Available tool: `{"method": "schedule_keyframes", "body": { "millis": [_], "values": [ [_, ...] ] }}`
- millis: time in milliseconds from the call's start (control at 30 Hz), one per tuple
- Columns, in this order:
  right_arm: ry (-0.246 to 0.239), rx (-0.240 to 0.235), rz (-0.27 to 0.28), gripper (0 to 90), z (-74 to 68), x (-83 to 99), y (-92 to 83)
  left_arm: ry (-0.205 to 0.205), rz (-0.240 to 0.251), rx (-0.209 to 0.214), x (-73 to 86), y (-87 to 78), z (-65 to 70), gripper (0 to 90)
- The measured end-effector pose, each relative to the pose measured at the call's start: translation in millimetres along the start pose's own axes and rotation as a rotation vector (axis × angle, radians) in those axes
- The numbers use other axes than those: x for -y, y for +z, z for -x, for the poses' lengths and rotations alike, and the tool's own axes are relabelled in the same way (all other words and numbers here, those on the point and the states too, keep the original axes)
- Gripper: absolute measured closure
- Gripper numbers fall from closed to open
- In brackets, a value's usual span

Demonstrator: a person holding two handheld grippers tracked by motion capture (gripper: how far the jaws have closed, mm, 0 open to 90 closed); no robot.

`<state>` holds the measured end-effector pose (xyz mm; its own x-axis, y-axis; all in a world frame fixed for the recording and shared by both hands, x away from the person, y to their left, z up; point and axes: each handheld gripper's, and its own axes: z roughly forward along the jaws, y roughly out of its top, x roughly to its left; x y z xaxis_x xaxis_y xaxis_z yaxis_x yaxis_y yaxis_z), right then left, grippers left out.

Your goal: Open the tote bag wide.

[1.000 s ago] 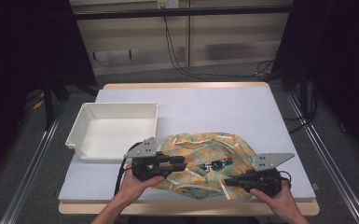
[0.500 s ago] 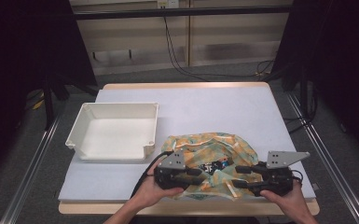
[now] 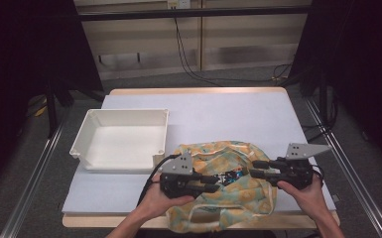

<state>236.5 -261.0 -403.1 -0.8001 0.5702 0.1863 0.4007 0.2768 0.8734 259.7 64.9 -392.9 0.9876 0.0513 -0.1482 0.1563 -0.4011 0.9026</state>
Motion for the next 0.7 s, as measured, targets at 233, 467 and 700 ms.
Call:
{"method": "schedule_keyframes", "body": {
  "millis": [233,467,700],
  "values": [
    [-0.04,0.033,-0.049,56.9,12.6,-15.8,26.9,-0.009,-0.117,-0.017,3.5,51.4,-11.8,60.7],
    [-0.036,0.009,-0.1,40.8,22.7,-12.9,48.7,0.016,-0.197,-0.042,15.2,69.9,-9.1,52.7],
    [-0.066,0.056,-0.133,56.6,22.4,-11.3,60.3,0.041,-0.218,-0.036,20.7,75.9,-11.4,80.0]
  ]
}}
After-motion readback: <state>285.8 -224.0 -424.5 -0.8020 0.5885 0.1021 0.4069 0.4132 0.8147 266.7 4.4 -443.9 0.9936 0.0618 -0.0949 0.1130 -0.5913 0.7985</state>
